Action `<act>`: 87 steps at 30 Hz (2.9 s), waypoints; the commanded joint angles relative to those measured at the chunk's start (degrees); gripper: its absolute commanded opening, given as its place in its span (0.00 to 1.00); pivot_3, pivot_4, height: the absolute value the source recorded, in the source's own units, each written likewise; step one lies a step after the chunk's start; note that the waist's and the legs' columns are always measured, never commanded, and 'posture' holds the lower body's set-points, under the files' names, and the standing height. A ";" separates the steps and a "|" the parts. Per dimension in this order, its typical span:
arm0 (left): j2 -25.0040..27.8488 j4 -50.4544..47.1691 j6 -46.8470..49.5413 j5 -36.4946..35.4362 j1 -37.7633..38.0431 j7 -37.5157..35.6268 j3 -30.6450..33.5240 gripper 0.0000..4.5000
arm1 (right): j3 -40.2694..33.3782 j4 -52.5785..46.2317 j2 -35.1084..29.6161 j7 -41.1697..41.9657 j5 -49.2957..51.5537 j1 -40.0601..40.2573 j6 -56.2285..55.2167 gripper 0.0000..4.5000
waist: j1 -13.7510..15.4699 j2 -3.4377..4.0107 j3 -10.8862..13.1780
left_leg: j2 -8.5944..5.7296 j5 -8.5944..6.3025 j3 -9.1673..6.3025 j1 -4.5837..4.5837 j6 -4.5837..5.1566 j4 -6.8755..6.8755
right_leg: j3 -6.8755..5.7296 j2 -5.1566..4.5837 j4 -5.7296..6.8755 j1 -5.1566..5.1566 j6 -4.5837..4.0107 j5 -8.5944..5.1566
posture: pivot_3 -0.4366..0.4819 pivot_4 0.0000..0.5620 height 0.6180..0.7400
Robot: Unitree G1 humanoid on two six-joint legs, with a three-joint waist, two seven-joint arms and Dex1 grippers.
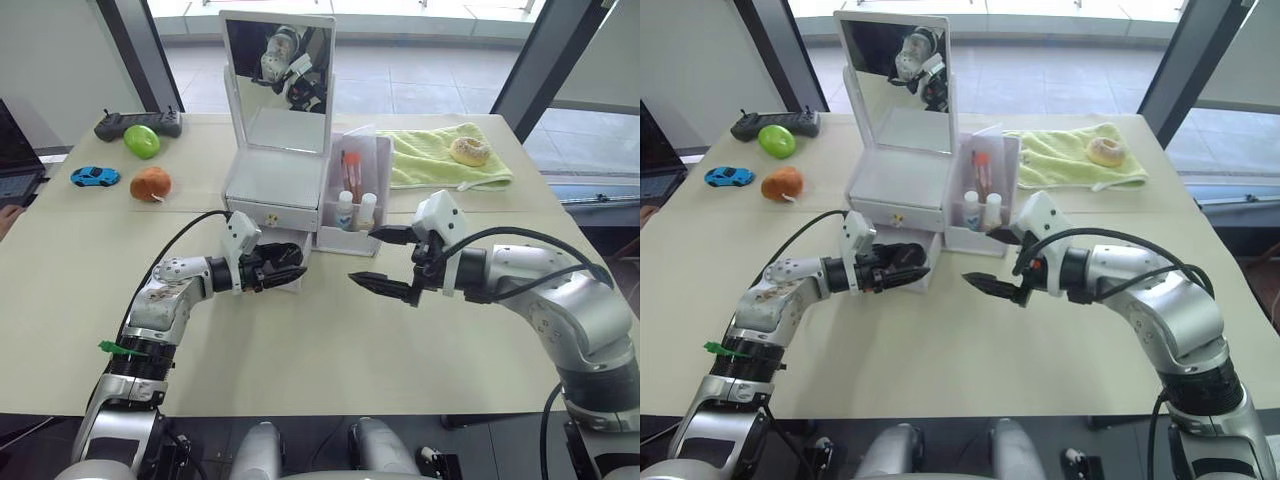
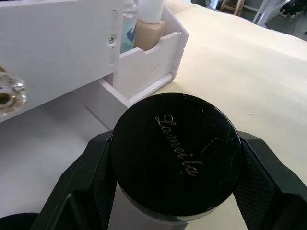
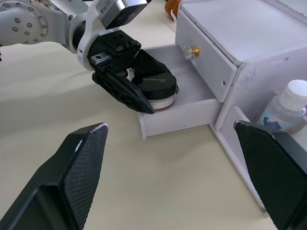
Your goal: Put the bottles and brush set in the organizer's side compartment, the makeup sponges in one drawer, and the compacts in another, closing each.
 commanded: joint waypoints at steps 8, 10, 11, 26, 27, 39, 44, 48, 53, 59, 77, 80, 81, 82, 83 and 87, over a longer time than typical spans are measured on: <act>3.36 -0.58 -1.62 2.76 -2.29 -0.14 0.18 0.65 | -1.90 -1.83 0.52 -0.87 1.67 -0.53 0.33 1.00 | 0.07 0.01 0.00 | 0.00 0.00 -0.03 0.00 0.00 0.00 | -0.01 0.01 0.00 0.00 0.00 0.00 | 0.48 0.27 1.00; 2.68 -0.15 -1.70 3.24 -2.85 0.21 -0.23 0.65 | -1.84 -1.82 0.69 -1.02 1.78 -0.63 0.32 1.00 | 0.14 0.01 0.00 | 0.00 0.00 -0.02 -0.01 0.00 0.00 | -0.01 0.01 -0.01 0.00 0.00 0.00 | 0.48 0.27 1.00; 2.33 0.14 -1.63 3.27 -3.17 0.37 -0.20 0.65 | -1.79 -1.84 0.76 -1.10 1.79 -0.67 0.35 1.00 | 0.19 0.01 0.01 | 0.00 0.00 -0.02 -0.01 0.00 0.00 | -0.01 0.01 -0.01 0.00 0.00 0.00 | 0.48 0.27 1.00; 0.59 2.37 -2.67 3.44 -4.04 -0.12 0.82 0.93 | -2.25 -3.05 0.92 -2.58 2.49 0.05 0.83 1.00 | 0.15 0.01 0.01 | 0.01 0.00 -0.08 -0.01 0.00 0.00 | 0.00 0.06 -0.01 0.00 0.00 0.00 | 0.48 0.27 1.00; 0.39 1.94 -2.07 2.65 -4.05 -0.18 1.37 0.99 | -2.26 -3.06 0.97 -2.68 2.51 0.05 0.82 1.00 | 0.14 0.01 0.00 | 0.01 0.00 -0.08 -0.01 0.00 0.00 | 0.00 0.05 -0.01 0.00 0.00 0.00 | 0.48 0.27 1.00; 9.11 -4.01 6.05 -6.59 -2.64 -7.06 9.03 1.00 | -1.99 -3.31 1.62 -3.59 2.53 0.16 0.41 1.00 | -0.23 0.03 0.02 | 0.04 0.00 -0.12 -0.02 0.00 -0.01 | -0.01 0.09 0.01 -0.03 0.00 0.00 | 0.48 0.27 1.00; 17.37 -4.41 8.35 -9.38 1.07 -14.22 11.73 0.86 | -2.18 -3.89 1.71 -3.83 2.81 1.01 0.33 1.00 | -0.72 0.05 0.03 | 0.06 0.00 -0.12 0.00 0.00 -0.05 | -0.03 0.09 -0.01 -0.03 0.00 -0.01 | 0.48 0.27 1.00; 22.44 -4.19 8.33 -9.38 5.49 -19.50 10.55 0.58 | -2.53 -4.49 1.67 -3.86 2.97 1.73 0.36 1.00 | -0.96 0.09 0.06 | 0.08 0.00 -0.12 0.03 0.00 -0.12 | -0.04 0.09 0.00 -0.05 -0.05 -0.04 | 0.48 0.27 1.00; 22.46 -0.91 4.04 -5.33 8.30 -19.17 8.17 0.23 | -3.53 -5.16 0.99 -3.67 3.17 2.11 0.42 1.00 | -0.73 0.11 0.07 | 0.08 0.00 -0.12 0.01 0.00 -0.11 | -0.05 0.08 0.00 -0.06 -0.06 -0.06 | 0.48 0.27 1.00; 16.63 3.52 -4.16 1.28 5.62 -12.53 5.09 0.01 | -4.71 -5.50 0.25 -3.68 3.27 2.18 0.88 1.00 | -0.25 0.08 0.06 | 0.07 0.00 -0.11 -0.01 0.00 -0.09 | -0.03 0.08 -0.02 -0.05 -0.09 -0.05 | 0.48 0.27 1.00; 0.89 19.57 -19.49 13.69 -7.75 5.08 1.08 0.01 | -5.47 -6.91 0.17 -5.25 4.34 1.87 2.84 1.00 | 0.23 0.06 0.04 | 0.03 0.00 -0.21 -0.07 0.00 0.00 | 0.01 0.18 0.00 -0.03 -0.09 0.00 | 0.48 0.27 1.00; 0.22 22.66 -22.45 15.04 -9.14 5.52 0.47 0.01 | -6.07 -6.82 -0.31 -5.32 4.26 2.62 2.80 1.00 | 0.22 0.06 0.04 | 0.03 0.00 -0.22 -0.07 0.00 0.00 | 0.01 0.19 0.00 -0.03 -0.09 0.00 | 0.48 0.27 1.00; -0.06 23.33 -23.00 15.16 -9.49 5.57 0.34 0.01 | -6.22 -6.86 -0.39 -5.39 4.18 2.92 2.83 1.00 | 0.24 0.06 0.04 | 0.03 0.00 -0.22 -0.07 0.00 0.00 | 0.02 0.18 0.00 -0.03 -0.09 0.00 | 0.48 0.27 1.00; -0.38 23.80 -23.37 15.18 -9.80 5.48 0.29 0.01 | -6.37 -6.96 -0.33 -5.57 4.26 3.08 2.94 1.00 | 0.27 0.06 0.04 | 0.03 0.00 -0.22 -0.07 0.00 0.00 | 0.01 0.18 0.01 -0.03 -0.08 0.00 | 0.48 0.27 1.00; -0.71 24.26 -23.78 15.23 -10.09 5.49 0.24 0.01 | -6.49 -7.07 -0.27 -5.74 4.38 3.20 3.02 1.00 | 0.29 0.06 0.04 | 0.03 0.00 -0.22 -0.07 0.00 0.00 | 0.01 0.18 0.00 -0.03 -0.08 0.00 | 0.48 0.27 1.00; -1.80 28.29 -26.70 16.43 -11.92 6.64 0.13 0.01 | -6.75 -7.43 -0.13 -6.38 4.72 4.07 3.15 1.00 | 0.36 0.05 0.04 | 0.02 0.00 -0.22 -0.08 0.00 0.00 | 0.00 0.18 0.00 -0.02 -0.08 0.00 | 0.48 0.27 1.00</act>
